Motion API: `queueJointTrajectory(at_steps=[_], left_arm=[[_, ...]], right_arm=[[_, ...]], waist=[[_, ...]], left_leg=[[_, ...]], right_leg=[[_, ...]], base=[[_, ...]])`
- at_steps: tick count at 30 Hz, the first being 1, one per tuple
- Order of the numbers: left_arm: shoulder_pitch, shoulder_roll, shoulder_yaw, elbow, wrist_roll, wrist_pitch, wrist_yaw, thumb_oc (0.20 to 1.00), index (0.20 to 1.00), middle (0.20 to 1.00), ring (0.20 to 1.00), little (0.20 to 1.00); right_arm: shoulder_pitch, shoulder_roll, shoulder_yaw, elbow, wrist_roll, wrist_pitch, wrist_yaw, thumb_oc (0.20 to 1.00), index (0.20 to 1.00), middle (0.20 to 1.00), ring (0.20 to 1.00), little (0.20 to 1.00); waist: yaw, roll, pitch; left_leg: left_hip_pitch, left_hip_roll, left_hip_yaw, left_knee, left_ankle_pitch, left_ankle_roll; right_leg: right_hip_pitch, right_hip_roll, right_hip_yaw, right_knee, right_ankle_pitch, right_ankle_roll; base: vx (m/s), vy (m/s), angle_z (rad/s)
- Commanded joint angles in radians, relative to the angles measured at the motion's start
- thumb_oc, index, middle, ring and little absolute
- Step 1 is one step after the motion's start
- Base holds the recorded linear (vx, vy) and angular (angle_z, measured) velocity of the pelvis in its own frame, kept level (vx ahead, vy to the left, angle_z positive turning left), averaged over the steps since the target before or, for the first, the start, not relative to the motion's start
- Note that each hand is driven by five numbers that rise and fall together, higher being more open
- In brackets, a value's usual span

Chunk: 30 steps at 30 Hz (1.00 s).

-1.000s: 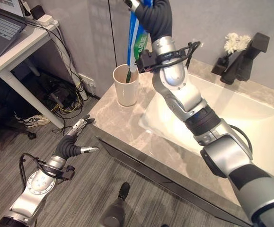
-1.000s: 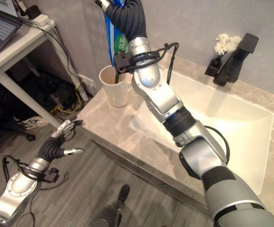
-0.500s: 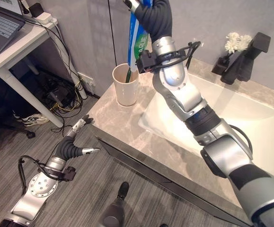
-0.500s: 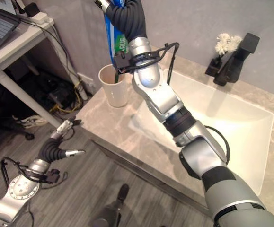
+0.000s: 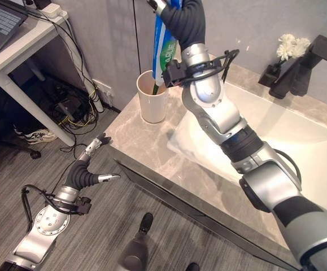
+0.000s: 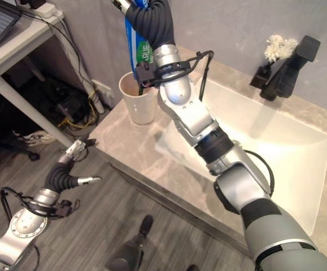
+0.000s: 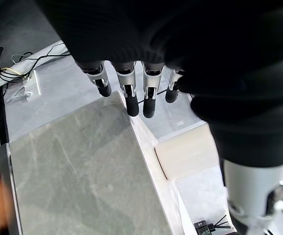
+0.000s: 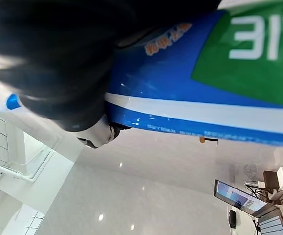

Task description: Put brush and paste in cup on sink, flatten towel.

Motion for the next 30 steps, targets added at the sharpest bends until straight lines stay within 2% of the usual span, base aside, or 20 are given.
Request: queueJointTrajectory(at_steps=[1, 8, 11, 12, 13, 14, 24, 25, 26, 27, 28, 29, 30], left_arm=[[0.087, 0.000, -0.015, 0.088, 0.021, 0.044, 0.013, 1.000, 1.000, 1.000, 1.000, 1.000], [0.089, -0.005, -0.015, 0.091, 0.024, 0.045, 0.019, 1.000, 1.000, 1.000, 1.000, 1.000], [0.091, -0.002, -0.019, 0.092, 0.029, 0.044, 0.017, 1.000, 1.000, 1.000, 1.000, 1.000], [0.032, -0.036, -0.049, 0.142, 0.040, 0.058, 0.063, 1.000, 1.000, 1.000, 1.000, 1.000], [-0.007, -0.058, -0.079, 0.158, 0.057, 0.053, 0.065, 1.000, 1.000, 1.000, 1.000, 1.000], [0.002, -0.049, -0.081, 0.117, 0.071, 0.046, 0.046, 1.000, 1.000, 1.000, 1.000, 1.000], [0.028, -0.022, -0.051, 0.082, 0.056, 0.041, 0.027, 1.000, 1.000, 1.000, 1.000, 1.000], [0.024, -0.025, -0.054, 0.084, 0.054, 0.042, 0.027, 1.000, 1.000, 1.000, 1.000, 1.000], [-0.519, 0.091, -0.150, 0.358, -0.071, 0.127, 0.070, 1.000, 1.000, 1.000, 1.000, 1.000], [-0.515, 0.006, -0.183, 0.242, -0.021, 0.138, 0.124, 1.000, 1.000, 1.000, 1.000, 1.000], [-0.546, -0.049, -0.180, 0.185, -0.002, 0.149, 0.154, 1.000, 1.000, 1.000, 1.000, 1.000], [-0.459, -0.105, -0.149, 0.233, 0.026, 0.125, 0.159, 1.000, 1.000, 1.000, 1.000, 1.000], [-0.455, -0.107, -0.146, 0.232, 0.027, 0.123, 0.159, 1.000, 1.000, 1.000, 1.000, 1.000]], right_arm=[[-0.070, -0.025, -0.020, -0.039, 0.009, -0.046, 0.005, 0.200, 0.200, 0.200, 0.200, 0.200], [-0.054, -0.023, -0.016, -0.041, -0.003, -0.039, 0.007, 0.200, 0.200, 0.200, 0.200, 0.200], [-0.052, -0.035, -0.008, -0.043, -0.056, -0.029, -0.006, 0.200, 0.200, 0.200, 0.200, 0.200], [-0.022, -0.006, -0.003, -0.048, -0.070, -0.031, 0.001, 0.200, 0.200, 0.200, 0.200, 0.200], [-0.025, 0.017, 0.017, 0.005, -0.069, -0.007, -0.006, 0.200, 0.200, 0.200, 0.200, 0.200], [-0.065, 0.045, 0.024, 0.070, -0.092, -0.005, -0.018, 0.200, 0.200, 0.200, 0.200, 0.200], [-0.088, 0.048, 0.029, 0.107, -0.152, 0.017, -0.024, 0.200, 0.200, 0.200, 0.200, 0.200], [-0.088, 0.050, 0.029, 0.110, -0.154, 0.018, -0.024, 0.366, 0.366, 0.366, 0.366, 0.366], [-0.097, 0.050, 0.040, 0.121, -0.115, 0.017, 0.014, 0.598, 0.598, 0.598, 0.598, 0.598], [-0.044, 0.138, 0.066, 0.065, -0.130, 0.050, -0.012, 1.000, 1.000, 1.000, 1.000, 1.000], [-0.034, 0.151, 0.062, 0.046, -0.138, 0.038, 0.006, 1.000, 1.000, 1.000, 1.000, 1.000], [-0.028, 0.170, 0.062, 0.044, -0.137, 0.053, -0.020, 1.000, 1.000, 1.000, 1.000, 1.000], [-0.027, 0.172, 0.065, 0.043, -0.137, 0.054, -0.021, 1.000, 1.000, 1.000, 1.000, 1.000]], waist=[[0.015, -0.010, -0.021], [0.014, -0.007, -0.016], [0.014, -0.006, -0.011], [-0.004, -0.011, -0.010], [-0.008, -0.011, -0.009], [-0.003, -0.009, -0.009], [-0.004, -0.012, -0.010], [-0.005, -0.013, -0.010], [-0.049, -0.009, -0.024], [-0.075, -0.010, -0.027], [-0.086, -0.018, -0.029], [-0.087, -0.022, -0.025], [-0.090, -0.020, -0.028]], left_leg=[[0.044, -0.009, 0.001, 0.007, -0.086, 0.014], [0.039, -0.008, -0.002, 0.007, -0.085, 0.015], [0.035, -0.006, -0.003, 0.007, -0.084, 0.015], [0.037, -0.005, 0.001, 0.007, -0.084, 0.016], [0.037, -0.003, 0.005, 0.007, -0.084, 0.017], [0.038, 0.000, 0.007, 0.007, -0.086, 0.017], [0.034, 0.000, 0.003, 0.007, -0.085, 0.016], [0.034, 0.001, 0.004, 0.007, -0.084, 0.016], [0.036, 0.002, 0.015, 0.007, -0.082, 0.015], [0.051, 0.008, 0.036, 0.007, -0.089, 0.013], [0.060, 0.012, 0.040, 0.007, -0.094, 0.013], [0.063, 0.016, 0.045, 0.007, -0.095, 0.010], [0.060, 0.016, 0.045, 0.007, -0.091, 0.011]], right_leg=[[-0.032, -0.066, 0.036, 0.000, 0.228, 0.045], [-0.039, -0.065, 0.038, 0.000, 0.225, 0.044], [-0.043, -0.066, 0.038, 0.000, 0.225, 0.044], [-0.046, -0.065, 0.046, 0.000, 0.231, 0.044], [-0.049, -0.064, 0.051, 0.000, 0.231, 0.044], [-0.050, -0.062, 0.055, 0.000, 0.231, 0.043], [-0.052, -0.057, 0.058, 0.000, 0.229, 0.042], [-0.053, -0.056, 0.059, 0.000, 0.228, 0.041], [-0.057, -0.055, 0.072, 0.000, 0.241, 0.043], [-0.063, -0.054, 0.092, 0.000, 0.231, 0.041], [-0.059, -0.052, 0.096, 0.000, 0.230, 0.037], [-0.060, -0.051, 0.101, 0.000, 0.224, 0.034], [-0.063, -0.051, 0.102, 0.000, 0.227, 0.034]], base=[[0.00, 0.000, 0.00], [0.00, 0.000, 0.00], [0.00, 0.000, 0.00], [0.00, 0.000, 0.00], [0.00, 0.000, 0.00], [0.01, 0.006, -0.04], [0.00, 0.003, 0.00], [0.00, 0.000, 0.00], [0.02, 0.078, 0.00], [0.05, 0.073, 0.20], [0.05, 0.064, 0.40], [0.01, 0.013, 0.05], [-0.04, -0.004, -1.00]])
